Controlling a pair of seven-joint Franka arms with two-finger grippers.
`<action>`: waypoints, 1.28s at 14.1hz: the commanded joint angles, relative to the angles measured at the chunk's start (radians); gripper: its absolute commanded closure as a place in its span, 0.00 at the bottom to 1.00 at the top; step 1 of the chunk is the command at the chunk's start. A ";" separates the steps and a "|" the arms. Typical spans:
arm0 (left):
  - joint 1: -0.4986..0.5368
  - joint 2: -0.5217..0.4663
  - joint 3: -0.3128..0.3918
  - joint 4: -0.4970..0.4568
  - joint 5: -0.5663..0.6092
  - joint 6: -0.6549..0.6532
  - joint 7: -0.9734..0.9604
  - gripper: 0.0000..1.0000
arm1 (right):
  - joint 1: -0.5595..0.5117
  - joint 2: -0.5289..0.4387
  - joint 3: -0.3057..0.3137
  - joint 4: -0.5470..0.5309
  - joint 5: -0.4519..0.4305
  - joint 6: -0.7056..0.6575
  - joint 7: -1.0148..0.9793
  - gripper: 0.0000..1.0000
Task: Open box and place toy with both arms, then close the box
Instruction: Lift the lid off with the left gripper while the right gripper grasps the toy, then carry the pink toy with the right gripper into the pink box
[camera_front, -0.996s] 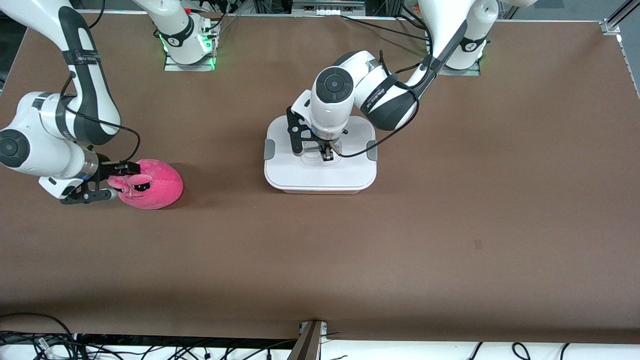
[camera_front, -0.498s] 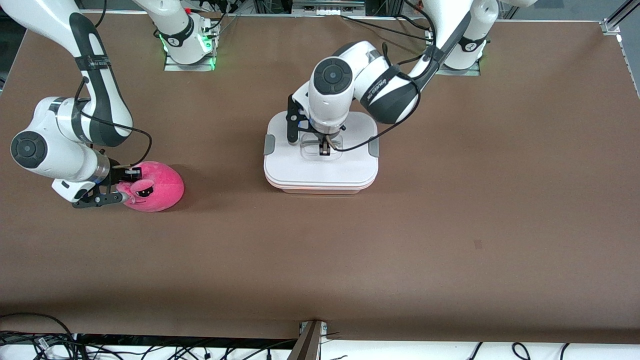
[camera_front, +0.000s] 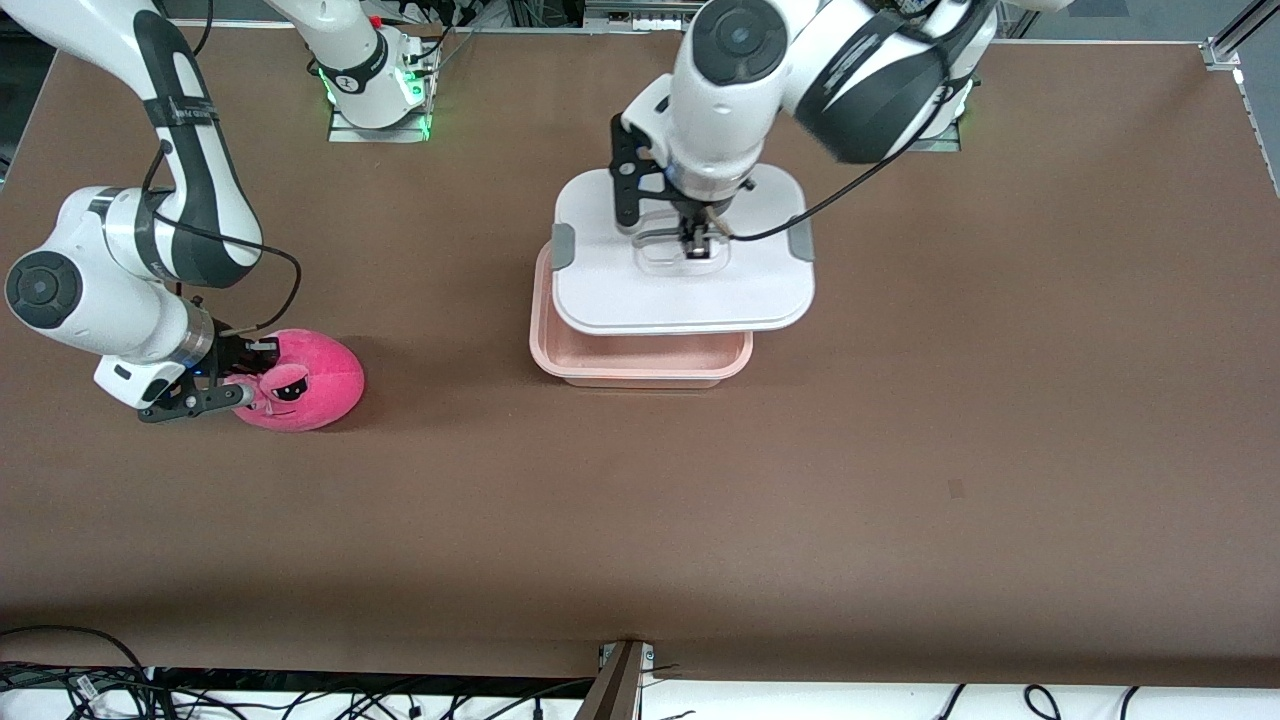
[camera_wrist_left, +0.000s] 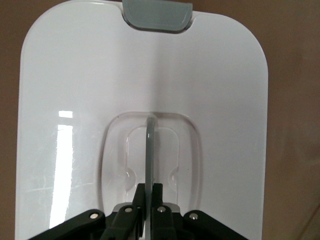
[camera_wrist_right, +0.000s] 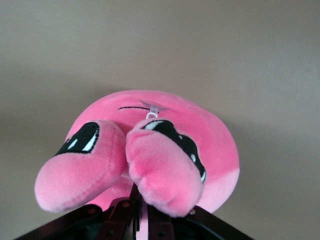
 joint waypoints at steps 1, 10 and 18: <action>0.137 -0.053 -0.011 -0.013 -0.036 -0.083 0.022 1.00 | -0.005 -0.072 0.046 0.069 0.018 -0.177 -0.077 1.00; 0.542 -0.056 0.008 0.020 -0.003 -0.169 0.327 1.00 | -0.002 -0.114 0.435 0.278 -0.077 -0.473 -0.071 1.00; 0.599 -0.045 0.012 0.020 0.037 -0.163 0.384 1.00 | 0.230 -0.059 0.508 0.280 -0.302 -0.466 0.039 1.00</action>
